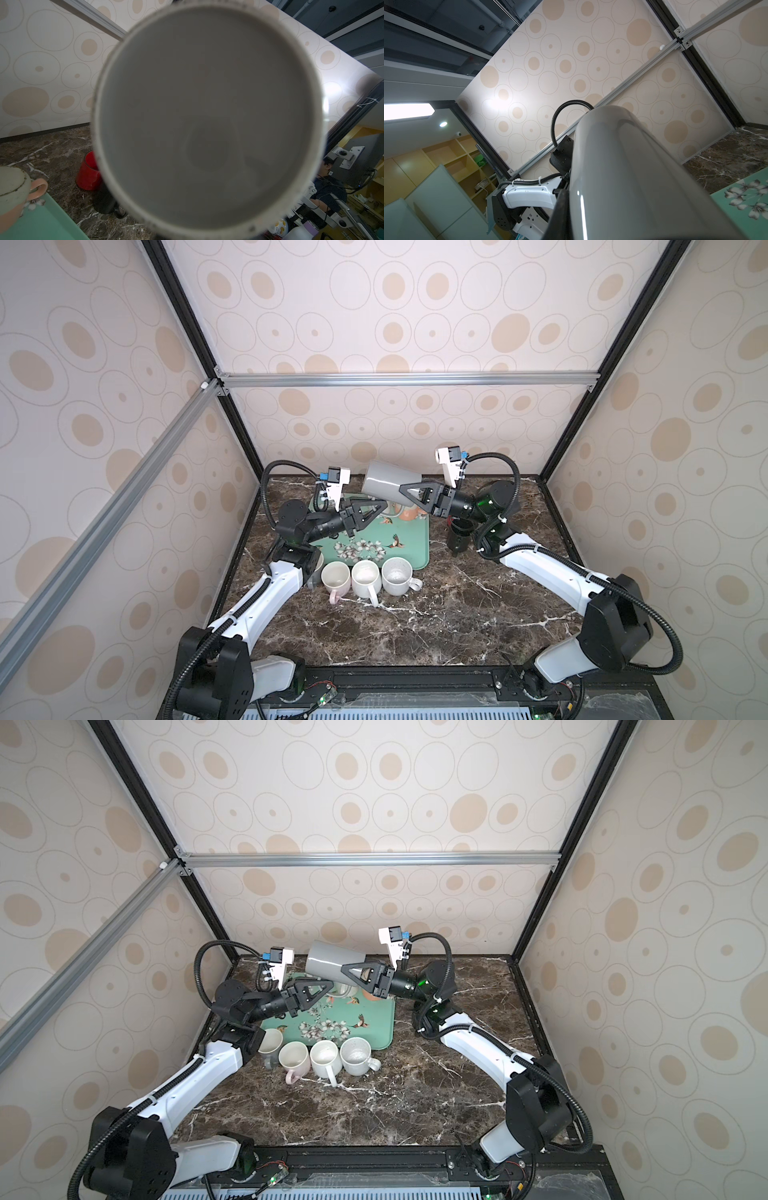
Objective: Turn the mug right side up
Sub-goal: 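Carry the grey mug beside the black mug with the right gripper while the left releases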
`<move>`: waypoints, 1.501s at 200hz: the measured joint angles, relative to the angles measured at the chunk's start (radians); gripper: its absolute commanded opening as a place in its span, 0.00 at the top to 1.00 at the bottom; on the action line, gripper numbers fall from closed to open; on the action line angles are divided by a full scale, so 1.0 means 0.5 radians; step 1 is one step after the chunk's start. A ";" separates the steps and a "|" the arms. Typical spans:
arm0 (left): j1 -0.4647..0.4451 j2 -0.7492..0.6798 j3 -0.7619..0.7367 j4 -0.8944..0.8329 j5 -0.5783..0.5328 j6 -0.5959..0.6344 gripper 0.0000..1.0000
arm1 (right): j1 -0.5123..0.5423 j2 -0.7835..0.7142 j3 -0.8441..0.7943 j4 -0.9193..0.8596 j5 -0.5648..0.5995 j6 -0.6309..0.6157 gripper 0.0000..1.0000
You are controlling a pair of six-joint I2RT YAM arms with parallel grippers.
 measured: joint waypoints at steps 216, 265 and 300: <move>-0.002 -0.211 0.002 -0.852 -0.410 0.725 0.48 | -0.069 -0.409 0.160 -3.429 1.885 -1.691 1.00; -0.002 -0.186 0.002 -0.862 -0.421 0.726 0.49 | -0.209 -0.234 0.117 -3.483 1.934 -1.734 1.00; -0.002 -0.186 0.002 -0.918 -0.430 0.748 0.49 | -0.409 -0.092 0.050 -3.399 1.779 -1.734 1.00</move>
